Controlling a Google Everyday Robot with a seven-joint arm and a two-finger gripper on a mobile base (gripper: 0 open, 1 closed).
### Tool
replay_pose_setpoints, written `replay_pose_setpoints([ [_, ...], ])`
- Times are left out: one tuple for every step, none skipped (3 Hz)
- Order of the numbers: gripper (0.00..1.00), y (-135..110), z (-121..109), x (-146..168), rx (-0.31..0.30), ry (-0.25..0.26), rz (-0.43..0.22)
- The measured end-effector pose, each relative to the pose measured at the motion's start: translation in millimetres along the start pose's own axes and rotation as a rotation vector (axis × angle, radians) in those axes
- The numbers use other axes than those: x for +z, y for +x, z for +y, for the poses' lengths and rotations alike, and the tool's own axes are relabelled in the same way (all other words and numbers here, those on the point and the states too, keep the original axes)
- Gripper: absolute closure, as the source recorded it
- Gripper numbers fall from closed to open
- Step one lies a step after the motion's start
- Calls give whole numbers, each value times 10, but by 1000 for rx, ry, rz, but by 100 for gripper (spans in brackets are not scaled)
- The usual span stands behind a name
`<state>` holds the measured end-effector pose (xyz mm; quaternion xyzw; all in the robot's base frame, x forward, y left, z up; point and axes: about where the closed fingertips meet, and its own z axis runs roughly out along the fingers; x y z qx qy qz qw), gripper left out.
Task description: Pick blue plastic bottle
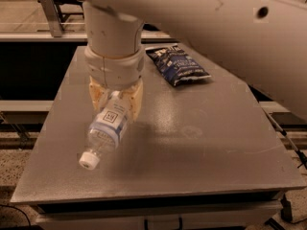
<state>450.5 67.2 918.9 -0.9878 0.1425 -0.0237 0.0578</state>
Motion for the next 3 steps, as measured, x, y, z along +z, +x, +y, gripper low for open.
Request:
replay_pose_setpoints([
  [100,-7,-42,-340,-23,64,-5],
  [100,-16,-138,-573,-44,137,7],
  [100,-15,-187,-606,-46,159,19],
])
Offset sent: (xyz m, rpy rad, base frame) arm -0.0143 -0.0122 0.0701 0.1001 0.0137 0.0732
